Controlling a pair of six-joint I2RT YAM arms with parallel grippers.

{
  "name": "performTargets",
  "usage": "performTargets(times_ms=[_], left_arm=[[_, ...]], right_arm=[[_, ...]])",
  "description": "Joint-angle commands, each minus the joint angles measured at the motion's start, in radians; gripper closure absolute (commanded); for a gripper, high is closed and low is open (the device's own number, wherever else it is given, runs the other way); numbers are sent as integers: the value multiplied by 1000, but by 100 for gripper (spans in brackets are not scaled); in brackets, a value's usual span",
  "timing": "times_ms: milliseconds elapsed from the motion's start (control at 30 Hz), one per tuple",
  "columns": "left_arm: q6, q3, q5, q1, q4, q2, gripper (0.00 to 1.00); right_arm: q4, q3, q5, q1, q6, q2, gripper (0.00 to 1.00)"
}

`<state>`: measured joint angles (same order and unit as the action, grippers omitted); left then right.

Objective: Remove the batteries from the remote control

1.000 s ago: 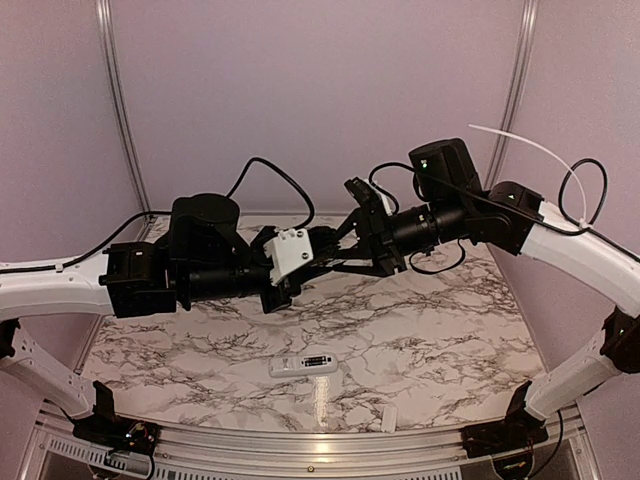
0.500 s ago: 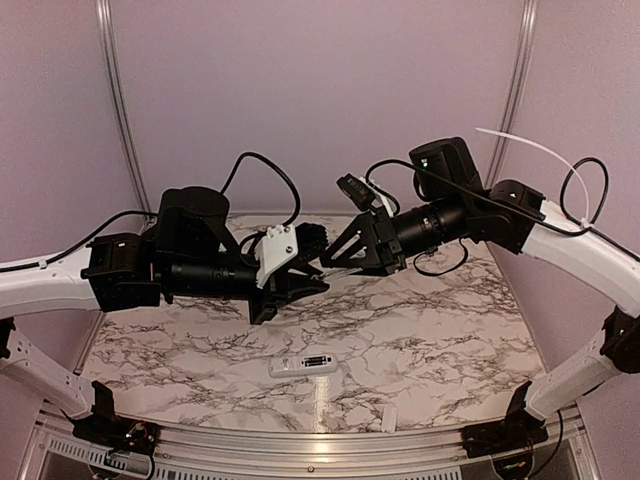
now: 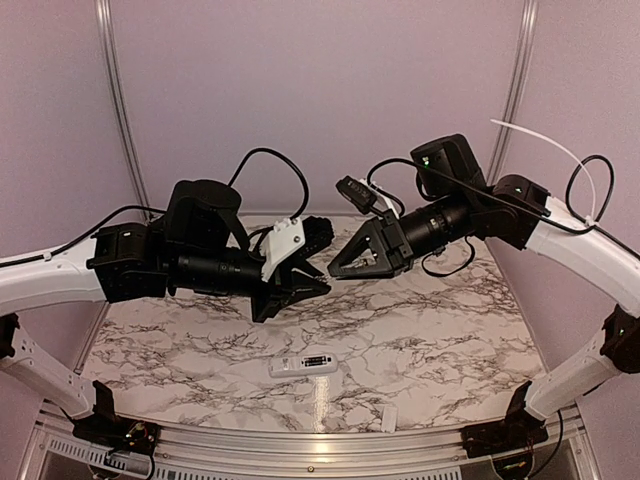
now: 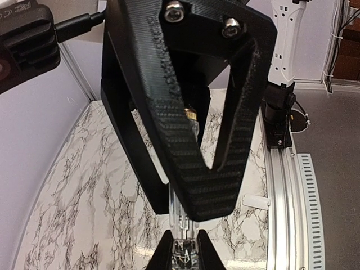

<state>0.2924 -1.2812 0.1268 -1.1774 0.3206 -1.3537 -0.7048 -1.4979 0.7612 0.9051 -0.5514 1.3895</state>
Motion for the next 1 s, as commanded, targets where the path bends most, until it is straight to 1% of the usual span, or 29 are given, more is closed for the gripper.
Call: performTargets(times_ms=[0,100,200,467,800,967], left_arm=[[-26,-34,19,7,50,-24,100],[-31,-41,18,7,57,-30,100],[-41,-42,18,7,60,-33,100],[-56,-47,17,10,58,-38,100],[-70,-50,24,11,68,-44,100],[-81,-50,27,10,65,-47,100]], right_arm=[[-44,-42,1,6,36,-2,64],[-42,-42,4,6,41,4,68],[-46,-47,9,6,49,10,69],[-90,-60,-10,6,84,23,69],[-105,-87,-47,6,108,35,82],[-121,-78,-54,6,119,42,92]])
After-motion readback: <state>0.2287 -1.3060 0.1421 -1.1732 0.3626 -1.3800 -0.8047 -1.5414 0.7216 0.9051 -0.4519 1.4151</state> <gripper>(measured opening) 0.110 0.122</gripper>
